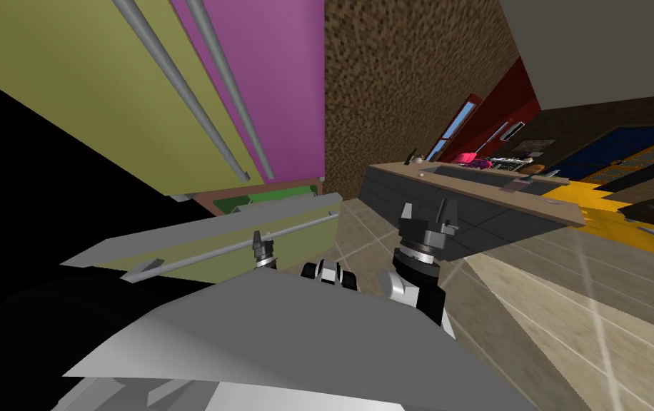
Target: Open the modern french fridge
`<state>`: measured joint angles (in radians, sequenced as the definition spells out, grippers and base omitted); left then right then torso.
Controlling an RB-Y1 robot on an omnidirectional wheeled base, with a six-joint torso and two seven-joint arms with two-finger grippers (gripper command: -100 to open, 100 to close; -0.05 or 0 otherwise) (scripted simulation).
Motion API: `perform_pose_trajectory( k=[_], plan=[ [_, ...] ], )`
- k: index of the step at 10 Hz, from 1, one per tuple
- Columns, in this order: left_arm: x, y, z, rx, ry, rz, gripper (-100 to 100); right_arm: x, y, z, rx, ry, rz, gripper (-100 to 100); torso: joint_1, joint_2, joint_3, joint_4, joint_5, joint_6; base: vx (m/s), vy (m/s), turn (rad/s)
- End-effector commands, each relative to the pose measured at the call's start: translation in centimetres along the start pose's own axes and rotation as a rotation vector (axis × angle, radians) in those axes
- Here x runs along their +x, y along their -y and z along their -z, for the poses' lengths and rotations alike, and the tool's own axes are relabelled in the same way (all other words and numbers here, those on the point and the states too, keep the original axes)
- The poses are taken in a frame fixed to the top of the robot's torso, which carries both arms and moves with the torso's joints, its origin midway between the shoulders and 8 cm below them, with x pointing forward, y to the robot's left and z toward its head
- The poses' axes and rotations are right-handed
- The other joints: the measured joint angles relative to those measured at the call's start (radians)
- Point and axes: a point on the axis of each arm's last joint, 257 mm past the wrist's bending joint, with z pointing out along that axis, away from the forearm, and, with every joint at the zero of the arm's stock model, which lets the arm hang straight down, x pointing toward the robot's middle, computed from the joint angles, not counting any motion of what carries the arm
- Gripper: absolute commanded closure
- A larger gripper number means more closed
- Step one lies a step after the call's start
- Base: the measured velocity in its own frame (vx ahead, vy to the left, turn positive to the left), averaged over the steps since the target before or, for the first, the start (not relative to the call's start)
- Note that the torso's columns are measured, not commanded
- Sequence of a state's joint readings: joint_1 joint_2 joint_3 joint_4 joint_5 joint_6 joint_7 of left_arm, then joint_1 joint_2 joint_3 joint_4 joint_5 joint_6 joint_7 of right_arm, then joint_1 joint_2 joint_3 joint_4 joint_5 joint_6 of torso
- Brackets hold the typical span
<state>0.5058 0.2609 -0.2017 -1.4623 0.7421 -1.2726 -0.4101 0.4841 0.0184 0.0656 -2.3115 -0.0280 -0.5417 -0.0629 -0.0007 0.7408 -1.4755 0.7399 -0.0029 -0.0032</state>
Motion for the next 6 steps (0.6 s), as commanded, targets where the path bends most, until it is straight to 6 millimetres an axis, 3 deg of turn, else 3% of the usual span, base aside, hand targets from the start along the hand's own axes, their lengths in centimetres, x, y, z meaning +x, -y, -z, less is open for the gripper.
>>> perform_pose_trajectory(
  k=[1, 3, 5, 6],
  plan=[
    [-2.3, 1.1, 1.7, -0.03, 0.055, -0.035, -100, 0.0, 0.0, 0.0, 0.0, 0.0, 0.0, 0, 0.0, -0.001, 0.0, 0.0, 0.002, 0.006, 0.015, 0.047, -0.235],
    [-2.6, 2.2, 1.4, -0.015, 0.077, -0.009, -100, 0.0, 0.0, 0.0, 0.0, 0.0, 0.0, 0, 0.001, 0.0, -0.001, -0.001, 0.0, -0.002, 0.011, 0.0, -0.015],
    [-4.7, 2.9, 3.4, -0.066, 0.129, -0.044, -100, 0.0, 0.0, 0.0, 0.0, 0.0, 0.0, 0, -0.002, 0.003, 0.0, 0.003, -0.002, 0.005, 0.018, 0.036, -0.3],
    [-4.7, 3.6, 3.1, -0.056, 0.142, -0.026, -100, 0.0, 0.0, 0.0, 0.0, 0.0, 0.0, 0, -0.003, 0.002, -0.001, 0.001, -0.002, 0.003, 0.007, 0.02, -0.047]
  ],
)
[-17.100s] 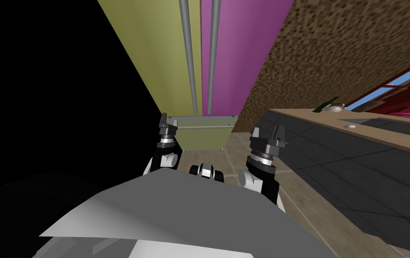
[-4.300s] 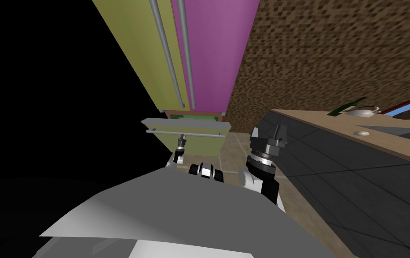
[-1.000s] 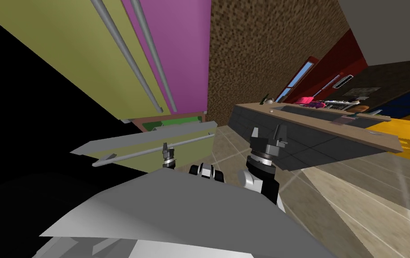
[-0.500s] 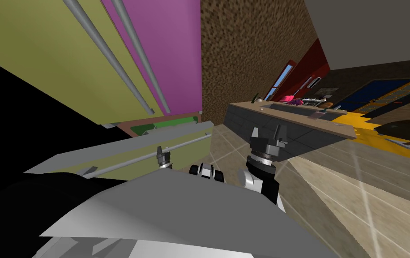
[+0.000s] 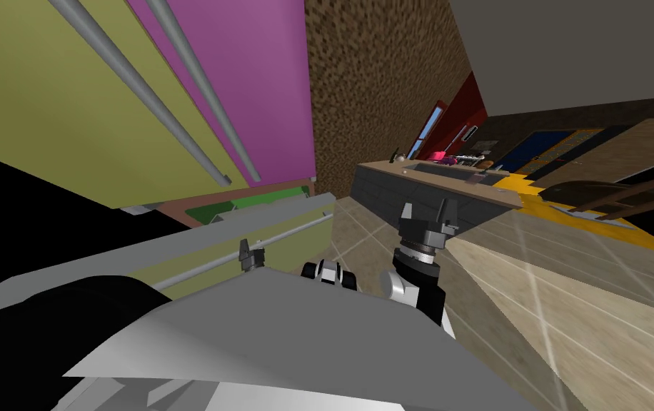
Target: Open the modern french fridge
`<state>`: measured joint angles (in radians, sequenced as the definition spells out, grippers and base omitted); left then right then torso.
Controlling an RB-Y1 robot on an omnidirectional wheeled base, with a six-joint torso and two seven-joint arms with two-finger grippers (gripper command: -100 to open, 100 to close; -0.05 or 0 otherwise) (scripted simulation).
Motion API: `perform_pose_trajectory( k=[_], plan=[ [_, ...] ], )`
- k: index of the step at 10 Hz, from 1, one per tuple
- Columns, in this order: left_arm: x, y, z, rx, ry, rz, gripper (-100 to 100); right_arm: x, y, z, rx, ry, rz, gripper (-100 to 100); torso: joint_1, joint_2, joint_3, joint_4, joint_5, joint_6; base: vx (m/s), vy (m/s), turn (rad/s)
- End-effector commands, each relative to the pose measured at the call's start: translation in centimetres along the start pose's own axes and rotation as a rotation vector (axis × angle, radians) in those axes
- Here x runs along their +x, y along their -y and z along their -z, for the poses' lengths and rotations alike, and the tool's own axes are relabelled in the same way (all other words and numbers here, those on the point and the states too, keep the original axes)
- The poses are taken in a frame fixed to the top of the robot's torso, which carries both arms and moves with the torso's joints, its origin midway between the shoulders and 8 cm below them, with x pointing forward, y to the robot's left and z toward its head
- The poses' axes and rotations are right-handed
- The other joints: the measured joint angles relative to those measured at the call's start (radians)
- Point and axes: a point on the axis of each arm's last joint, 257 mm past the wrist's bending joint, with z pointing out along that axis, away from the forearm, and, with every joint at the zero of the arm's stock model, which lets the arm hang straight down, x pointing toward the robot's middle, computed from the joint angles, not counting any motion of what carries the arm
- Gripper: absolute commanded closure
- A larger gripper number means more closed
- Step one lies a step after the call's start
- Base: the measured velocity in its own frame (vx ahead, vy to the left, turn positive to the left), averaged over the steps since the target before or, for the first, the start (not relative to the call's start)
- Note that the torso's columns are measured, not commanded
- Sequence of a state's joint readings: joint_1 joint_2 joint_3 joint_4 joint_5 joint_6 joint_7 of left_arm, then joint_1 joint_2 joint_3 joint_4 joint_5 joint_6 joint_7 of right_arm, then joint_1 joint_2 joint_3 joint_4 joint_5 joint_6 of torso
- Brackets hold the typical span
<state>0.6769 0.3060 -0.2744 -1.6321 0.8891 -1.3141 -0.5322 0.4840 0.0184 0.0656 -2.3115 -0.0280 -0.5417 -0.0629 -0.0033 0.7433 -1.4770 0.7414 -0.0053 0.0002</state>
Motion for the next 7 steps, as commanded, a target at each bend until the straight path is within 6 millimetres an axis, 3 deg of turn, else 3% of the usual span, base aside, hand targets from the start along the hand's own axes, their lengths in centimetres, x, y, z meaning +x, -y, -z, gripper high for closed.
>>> perform_pose_trajectory(
  k=[1, 2, 7],
  plan=[
    [-0.37, 0.34, 0.21, -0.008, 0.015, 0.005, -100, 0.0, 0.0, 0.0, 0.0, 0.0, 0.0, 0, 0.0, 0.002, -0.001, 0.001, -0.003, -0.004, 0.01, 0.001, -0.005],
    [-0.39, 0.27, 0.28, -0.011, 0.015, 0.001, 0, 0.0, 0.0, 0.0, 0.0, 0.0, 0.0, 0, -0.001, 0.003, 0.0, 0.001, -0.001, -0.003, 0.01, -0.004, -0.006],
    [-0.49, -0.15, 0.62, -0.025, 0.013, -0.016, 0, 0.0, 0.0, 0.0, 0.0, 0.0, 0.0, 0, 0.003, -0.004, 0.0, -0.002, 0.003, 0.0, 0.002, -0.002, -0.001]
  ],
)
